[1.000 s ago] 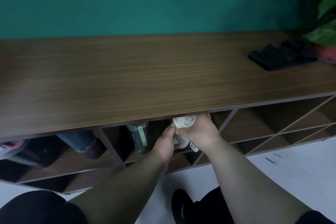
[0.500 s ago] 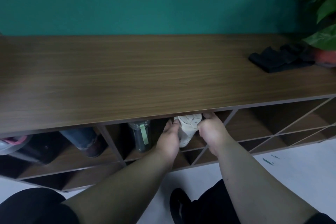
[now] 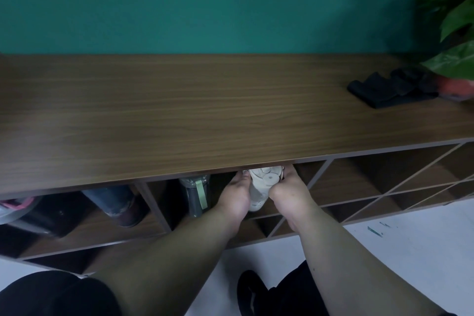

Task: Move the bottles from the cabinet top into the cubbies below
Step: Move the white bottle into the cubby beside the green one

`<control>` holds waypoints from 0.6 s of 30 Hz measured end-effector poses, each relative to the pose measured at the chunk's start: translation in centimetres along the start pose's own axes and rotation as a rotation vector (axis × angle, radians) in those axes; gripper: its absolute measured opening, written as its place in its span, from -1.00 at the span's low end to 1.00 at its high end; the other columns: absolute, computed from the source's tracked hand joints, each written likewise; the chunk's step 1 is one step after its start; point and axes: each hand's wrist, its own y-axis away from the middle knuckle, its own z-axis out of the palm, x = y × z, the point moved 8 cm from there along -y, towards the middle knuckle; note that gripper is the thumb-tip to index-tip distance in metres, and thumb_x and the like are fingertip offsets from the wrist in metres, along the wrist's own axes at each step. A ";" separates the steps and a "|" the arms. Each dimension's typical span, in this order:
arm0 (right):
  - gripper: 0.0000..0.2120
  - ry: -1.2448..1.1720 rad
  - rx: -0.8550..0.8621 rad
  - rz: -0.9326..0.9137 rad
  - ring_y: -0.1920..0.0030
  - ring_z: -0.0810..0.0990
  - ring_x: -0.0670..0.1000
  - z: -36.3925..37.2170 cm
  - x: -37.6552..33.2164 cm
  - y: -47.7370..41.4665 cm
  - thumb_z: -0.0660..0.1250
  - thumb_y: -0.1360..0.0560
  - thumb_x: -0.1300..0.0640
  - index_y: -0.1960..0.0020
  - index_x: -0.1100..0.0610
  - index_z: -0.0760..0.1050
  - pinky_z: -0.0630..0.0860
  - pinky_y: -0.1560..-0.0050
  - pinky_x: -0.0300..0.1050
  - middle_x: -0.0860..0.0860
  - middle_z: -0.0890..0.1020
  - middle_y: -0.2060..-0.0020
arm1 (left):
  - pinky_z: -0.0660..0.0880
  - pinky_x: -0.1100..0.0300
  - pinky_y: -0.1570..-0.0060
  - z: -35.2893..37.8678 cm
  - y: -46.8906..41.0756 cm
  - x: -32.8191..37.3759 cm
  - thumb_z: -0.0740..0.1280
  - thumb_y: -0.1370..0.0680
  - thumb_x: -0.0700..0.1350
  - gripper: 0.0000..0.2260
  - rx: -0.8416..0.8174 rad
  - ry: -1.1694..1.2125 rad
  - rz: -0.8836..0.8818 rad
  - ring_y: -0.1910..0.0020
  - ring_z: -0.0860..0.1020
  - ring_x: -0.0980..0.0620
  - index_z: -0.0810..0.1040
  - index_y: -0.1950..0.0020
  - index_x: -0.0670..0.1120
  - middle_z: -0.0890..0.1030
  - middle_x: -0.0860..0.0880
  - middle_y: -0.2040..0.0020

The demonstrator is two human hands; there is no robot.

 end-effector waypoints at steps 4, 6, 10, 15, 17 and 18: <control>-0.44 0.022 0.019 -0.012 0.02 0.57 -0.13 0.1 0.0 0.0 0.31 -0.41 0.34 -0.36 -0.01 0.40 0.43 0.02 -0.17 -0.12 0.64 0.01 | 0.37 0.02 -0.41 -0.1 0.2 0.1 0.06 -0.72 0.06 -0.63 0.002 -0.017 0.017 -0.37 0.51 -0.10 0.42 -0.50 0.10 0.56 -0.03 -0.40; -0.44 0.017 0.019 -0.022 0.00 0.58 -0.12 0.0 -0.1 0.1 0.33 -0.43 0.32 -0.38 -0.02 0.38 0.43 0.09 -0.22 -0.15 0.62 0.01 | 0.37 0.04 -0.40 -0.1 0.5 0.1 0.06 -0.72 0.07 -0.62 0.001 -0.010 0.021 -0.37 0.51 -0.09 0.40 -0.51 0.10 0.56 -0.01 -0.36; -0.28 0.104 0.052 0.071 0.02 0.58 -0.02 -0.4 0.3 1.2 0.31 -0.47 0.27 -0.55 -0.01 0.14 0.42 0.16 -0.20 -0.06 0.62 -0.12 | 0.33 0.05 -0.46 -0.7 0.9 -1.4 0.09 -0.70 0.11 -0.59 0.005 -0.014 -0.006 -0.41 0.49 -0.06 0.35 -0.55 0.11 0.52 0.03 -0.42; -0.66 0.508 -0.202 0.377 -0.24 0.53 0.19 2.2 2.1 4.2 0.25 -0.53 0.24 -0.30 0.26 0.39 0.49 -0.14 -0.05 0.18 0.52 -0.28 | 0.45 -0.11 -0.34 -3.6 3.5 -6.5 0.23 -0.65 0.11 -0.81 -0.050 -0.051 -0.148 -0.26 0.58 -0.09 0.52 -0.23 0.15 0.63 0.06 -0.22; -0.75 0.485 -0.284 0.310 -0.13 0.55 0.15 3.7 2.2 4.9 0.28 -0.45 0.20 -0.13 0.16 0.46 0.54 -0.17 0.03 0.13 0.55 -0.13 | 0.48 -0.05 -0.21 -6.3 4.6 -7.9 0.28 -0.63 0.06 -0.79 -0.004 -0.028 -0.192 -0.22 0.58 -0.08 0.56 -0.23 0.08 0.64 0.05 -0.17; -0.72 0.436 -0.296 0.253 -0.07 0.54 0.12 4.3 2.0 5.0 0.29 -0.41 0.18 -0.12 0.10 0.46 0.54 -0.12 0.04 0.10 0.54 -0.08 | 0.46 -0.03 -0.19 -7.7 5.0 -8.1 0.27 -0.64 0.02 -0.83 0.021 -0.031 -0.177 -0.22 0.57 -0.08 0.57 -0.19 0.06 0.63 0.01 -0.19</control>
